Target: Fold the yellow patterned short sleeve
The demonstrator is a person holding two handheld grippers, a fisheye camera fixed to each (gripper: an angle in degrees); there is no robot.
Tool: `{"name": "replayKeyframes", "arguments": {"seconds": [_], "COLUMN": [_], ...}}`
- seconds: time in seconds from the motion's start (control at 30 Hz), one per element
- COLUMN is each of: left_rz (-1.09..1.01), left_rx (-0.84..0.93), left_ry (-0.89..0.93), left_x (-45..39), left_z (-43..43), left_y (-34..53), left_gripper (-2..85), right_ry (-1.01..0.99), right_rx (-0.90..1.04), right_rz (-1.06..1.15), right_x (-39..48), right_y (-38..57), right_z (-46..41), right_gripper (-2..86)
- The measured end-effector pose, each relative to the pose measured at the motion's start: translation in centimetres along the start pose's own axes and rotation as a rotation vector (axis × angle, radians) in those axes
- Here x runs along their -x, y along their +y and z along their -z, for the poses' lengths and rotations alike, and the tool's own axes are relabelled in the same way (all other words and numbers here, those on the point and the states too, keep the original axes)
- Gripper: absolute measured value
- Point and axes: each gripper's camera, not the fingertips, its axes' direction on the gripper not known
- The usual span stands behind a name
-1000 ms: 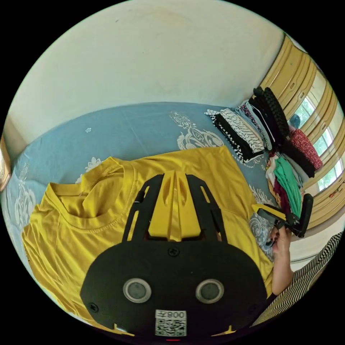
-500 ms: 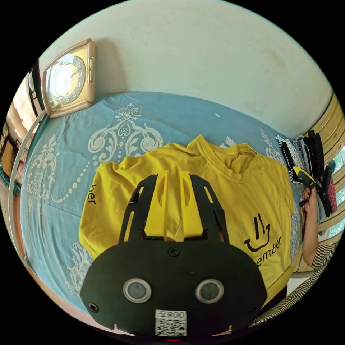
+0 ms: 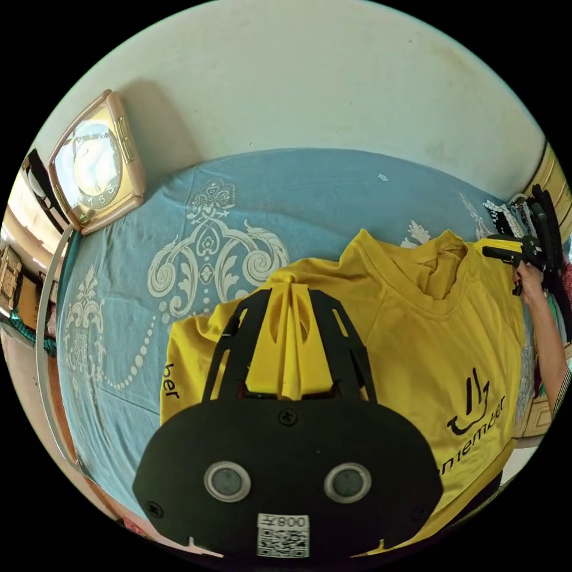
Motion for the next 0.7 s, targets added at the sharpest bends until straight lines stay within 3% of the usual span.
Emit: {"name": "replayKeyframes", "arguments": {"seconds": [0.13, 0.33, 0.57, 0.7], "left_rz": [0.048, 0.121, 0.13, 0.191], "left_rx": [-0.077, 0.001, -0.103, -0.114], "left_ry": [0.02, 0.021, 0.16, 0.2], "left_x": [2.3, 5.5, 6.8, 9.2], "left_z": [-0.6, -7.5, -8.7, -10.0], "left_y": [2.3, 6.4, 12.0, 16.7], "left_gripper": [1.0, 0.8, 2.5, 4.6], "right_ry": [0.025, -0.024, -0.177, -0.082], "right_rx": [-0.023, 0.047, -0.072, -0.068], "right_rz": [-0.028, -0.102, -0.183, -0.226], "right_x": [-1.9, -4.8, -9.1, -12.2], "right_y": [-1.2, -3.5, -2.0, 1.6], "right_z": [0.3, -3.5, -1.9, -0.3], "right_gripper": [0.2, 0.4, 6.3, 6.9]}}
